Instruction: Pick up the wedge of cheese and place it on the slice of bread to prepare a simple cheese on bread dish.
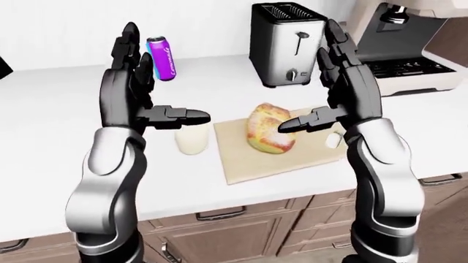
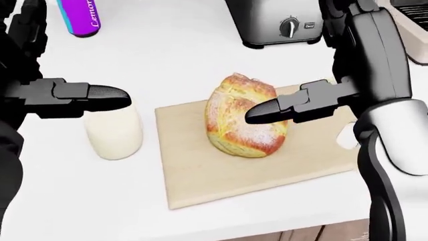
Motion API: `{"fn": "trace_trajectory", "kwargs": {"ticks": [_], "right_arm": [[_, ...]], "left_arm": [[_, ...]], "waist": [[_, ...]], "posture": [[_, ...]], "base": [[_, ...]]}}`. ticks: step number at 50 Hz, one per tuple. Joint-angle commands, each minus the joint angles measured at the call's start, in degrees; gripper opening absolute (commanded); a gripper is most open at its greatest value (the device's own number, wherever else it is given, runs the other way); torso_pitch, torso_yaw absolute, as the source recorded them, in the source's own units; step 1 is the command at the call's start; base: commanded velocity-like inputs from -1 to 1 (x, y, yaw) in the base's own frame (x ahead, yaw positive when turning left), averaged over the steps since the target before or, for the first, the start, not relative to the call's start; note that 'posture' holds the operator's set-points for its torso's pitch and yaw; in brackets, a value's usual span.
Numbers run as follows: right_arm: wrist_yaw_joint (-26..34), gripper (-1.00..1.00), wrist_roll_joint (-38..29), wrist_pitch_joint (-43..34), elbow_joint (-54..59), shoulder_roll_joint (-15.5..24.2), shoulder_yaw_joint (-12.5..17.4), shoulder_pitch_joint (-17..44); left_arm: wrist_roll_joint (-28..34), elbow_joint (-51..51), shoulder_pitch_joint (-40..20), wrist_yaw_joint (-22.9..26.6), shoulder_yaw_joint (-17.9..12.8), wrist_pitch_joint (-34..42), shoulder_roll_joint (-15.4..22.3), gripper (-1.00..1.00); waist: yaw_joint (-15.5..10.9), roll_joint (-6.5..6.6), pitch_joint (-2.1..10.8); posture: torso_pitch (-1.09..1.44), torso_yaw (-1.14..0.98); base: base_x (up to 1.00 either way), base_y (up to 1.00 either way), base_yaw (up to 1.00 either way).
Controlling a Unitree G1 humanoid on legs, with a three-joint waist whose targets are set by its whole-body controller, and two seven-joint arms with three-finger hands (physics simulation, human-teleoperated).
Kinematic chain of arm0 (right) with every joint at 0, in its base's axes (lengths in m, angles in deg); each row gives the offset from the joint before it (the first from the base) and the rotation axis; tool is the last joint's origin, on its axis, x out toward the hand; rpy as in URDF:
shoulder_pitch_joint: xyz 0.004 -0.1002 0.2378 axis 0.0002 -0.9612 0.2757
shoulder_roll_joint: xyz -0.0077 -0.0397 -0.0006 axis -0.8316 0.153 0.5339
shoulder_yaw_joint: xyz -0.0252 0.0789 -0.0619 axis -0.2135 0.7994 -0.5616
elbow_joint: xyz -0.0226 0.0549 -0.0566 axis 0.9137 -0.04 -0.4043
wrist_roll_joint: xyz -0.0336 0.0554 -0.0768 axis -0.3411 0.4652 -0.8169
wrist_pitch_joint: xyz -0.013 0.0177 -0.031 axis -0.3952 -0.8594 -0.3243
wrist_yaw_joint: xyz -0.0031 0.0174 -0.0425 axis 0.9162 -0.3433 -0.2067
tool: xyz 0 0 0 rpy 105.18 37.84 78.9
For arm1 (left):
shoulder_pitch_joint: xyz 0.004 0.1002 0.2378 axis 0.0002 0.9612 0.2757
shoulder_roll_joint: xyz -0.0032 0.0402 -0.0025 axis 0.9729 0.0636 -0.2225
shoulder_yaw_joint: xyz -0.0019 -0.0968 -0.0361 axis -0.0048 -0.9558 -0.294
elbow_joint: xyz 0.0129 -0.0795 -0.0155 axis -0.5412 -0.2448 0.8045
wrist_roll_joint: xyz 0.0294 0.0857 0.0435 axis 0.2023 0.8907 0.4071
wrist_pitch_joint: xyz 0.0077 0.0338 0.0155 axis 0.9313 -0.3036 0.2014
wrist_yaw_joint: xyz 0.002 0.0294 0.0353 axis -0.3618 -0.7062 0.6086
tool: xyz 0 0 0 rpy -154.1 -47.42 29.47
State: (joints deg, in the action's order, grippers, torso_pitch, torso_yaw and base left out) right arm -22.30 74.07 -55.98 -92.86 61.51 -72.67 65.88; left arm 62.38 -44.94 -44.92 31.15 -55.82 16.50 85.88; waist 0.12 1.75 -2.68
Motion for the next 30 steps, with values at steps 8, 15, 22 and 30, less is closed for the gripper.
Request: {"fn": "trace_trajectory", "kwargs": {"ticks": [8, 15, 22, 30], "right_arm": [[-0.42, 1.0, 0.17, 3.46, -2.37, 0.64, -0.38, 2.34], [-0.27, 1.0, 0.08, 1.98, -3.39, 0.92, -0.16, 3.01], [-0.02, 1.0, -0.31, 2.19, -3.45, 0.96, -0.39, 2.78], [-0.13, 1.0, -0.48, 2.76, -3.27, 0.78, -0.29, 2.26]], "left_arm": [[0.59, 2.27, -2.27, 0.06, -1.22, -2.04, 1.24, 1.0], [3.35, 0.07, -4.15, 3.38, 0.11, -2.02, 2.46, 1.0], [6.44, 0.4, -4.05, 7.23, -0.46, -1.6, 3.2, 1.0], [12.65, 0.37, -3.42, 13.12, -1.0, -3.37, 4.91, 1.0]], "waist": [[-0.01, 0.99, 0.32], [-0.62, -1.97, 1.24], [-0.34, -1.49, 1.66], [-0.2, -1.3, 1.83]], "posture": [[0.0, 0.0], [0.0, 0.0], [0.0, 0.0], [0.0, 0.0]], "base": [[0.14, 0.0, 0.0], [0.0, 0.0, 0.0], [0.0, 0.0, 0.0], [0.0, 0.0, 0.0]]}}
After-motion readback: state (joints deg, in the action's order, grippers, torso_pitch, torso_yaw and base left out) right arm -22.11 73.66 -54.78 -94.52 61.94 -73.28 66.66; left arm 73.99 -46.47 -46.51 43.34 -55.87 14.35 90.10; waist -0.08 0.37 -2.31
